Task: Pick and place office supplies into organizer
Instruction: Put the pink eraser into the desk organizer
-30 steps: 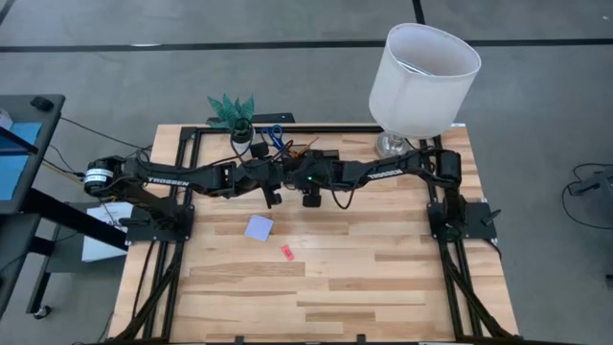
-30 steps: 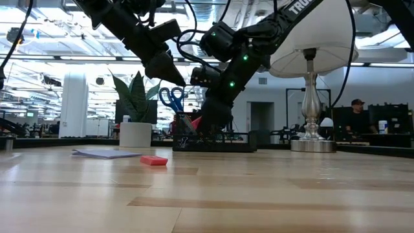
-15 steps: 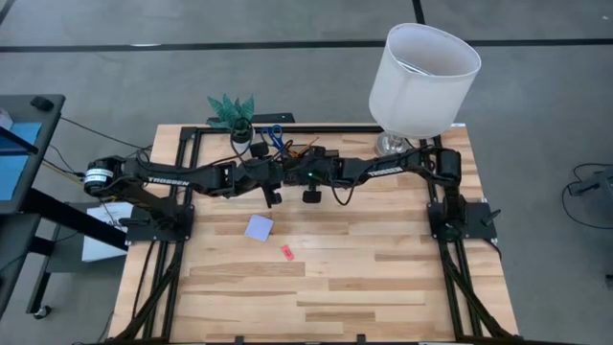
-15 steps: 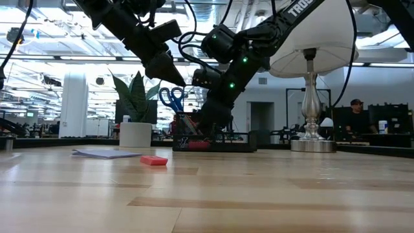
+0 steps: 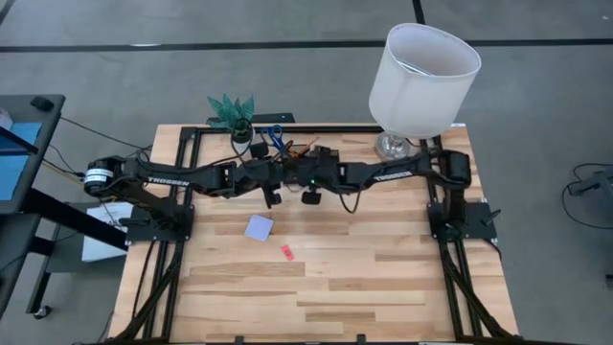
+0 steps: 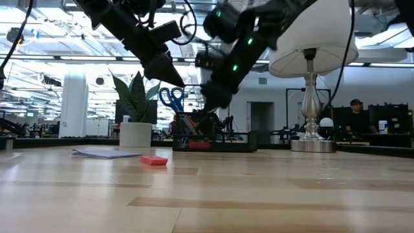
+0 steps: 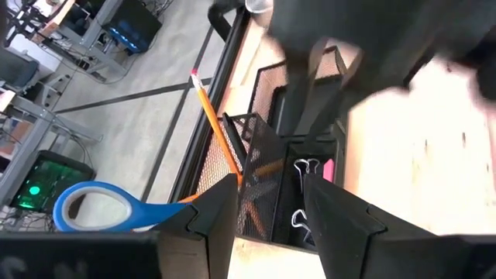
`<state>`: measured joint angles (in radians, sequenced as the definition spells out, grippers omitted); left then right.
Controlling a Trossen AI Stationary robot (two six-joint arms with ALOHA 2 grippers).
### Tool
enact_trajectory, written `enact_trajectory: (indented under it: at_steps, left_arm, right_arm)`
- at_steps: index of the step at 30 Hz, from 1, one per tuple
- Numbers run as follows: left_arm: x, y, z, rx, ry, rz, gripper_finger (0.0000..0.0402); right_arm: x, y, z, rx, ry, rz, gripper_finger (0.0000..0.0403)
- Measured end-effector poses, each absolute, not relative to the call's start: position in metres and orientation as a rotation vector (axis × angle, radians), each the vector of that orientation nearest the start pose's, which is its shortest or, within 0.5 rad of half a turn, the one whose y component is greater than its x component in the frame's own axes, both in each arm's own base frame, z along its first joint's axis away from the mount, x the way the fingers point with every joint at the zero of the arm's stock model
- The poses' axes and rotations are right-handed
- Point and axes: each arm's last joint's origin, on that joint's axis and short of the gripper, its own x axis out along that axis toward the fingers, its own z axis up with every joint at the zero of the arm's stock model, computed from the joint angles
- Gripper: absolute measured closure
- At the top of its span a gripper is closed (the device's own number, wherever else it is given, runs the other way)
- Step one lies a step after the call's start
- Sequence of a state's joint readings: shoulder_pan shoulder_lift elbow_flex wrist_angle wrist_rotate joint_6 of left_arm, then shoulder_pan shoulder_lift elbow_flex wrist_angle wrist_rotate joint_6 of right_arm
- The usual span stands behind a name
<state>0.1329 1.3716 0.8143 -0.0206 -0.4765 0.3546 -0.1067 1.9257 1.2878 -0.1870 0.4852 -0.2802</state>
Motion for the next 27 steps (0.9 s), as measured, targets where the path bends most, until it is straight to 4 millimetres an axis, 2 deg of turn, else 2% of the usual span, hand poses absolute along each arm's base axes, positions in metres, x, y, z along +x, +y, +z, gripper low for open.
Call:
enact_trajectory:
  at_steps: [5,8,11,14,19,23,27]
  left_arm:
    - [0.28,0.051,0.23,0.439,0.706,0.483,0.026]
    - [0.28,0.051,0.23,0.424,0.705,0.471,0.026]
    - [0.281,0.048,0.229,0.385,0.694,0.382,0.026]
    - [0.283,0.043,0.228,0.331,0.657,0.173,0.026]
    - [0.285,0.027,0.232,0.225,0.507,-0.354,0.026]
    - [0.282,0.019,0.236,0.118,0.392,-0.691,0.026]
    - [0.277,0.012,0.234,0.002,0.389,-0.895,0.026]
  right_arm:
    - [0.388,-0.023,0.208,-0.237,0.881,-0.515,0.0357]
    - [0.377,0.006,0.215,-0.151,0.872,-0.572,0.0357]
    - [0.365,0.041,0.215,-0.159,0.839,-0.697,0.0358]
    - [0.347,0.075,0.214,-0.17,0.744,-0.847,0.0358]
    - [0.312,0.125,0.214,-0.088,0.506,-0.964,0.0358]
    - [0.293,0.152,0.215,-0.036,0.382,-0.945,0.0358]
    - [0.285,0.167,0.217,-0.041,0.322,-0.903,0.0358]
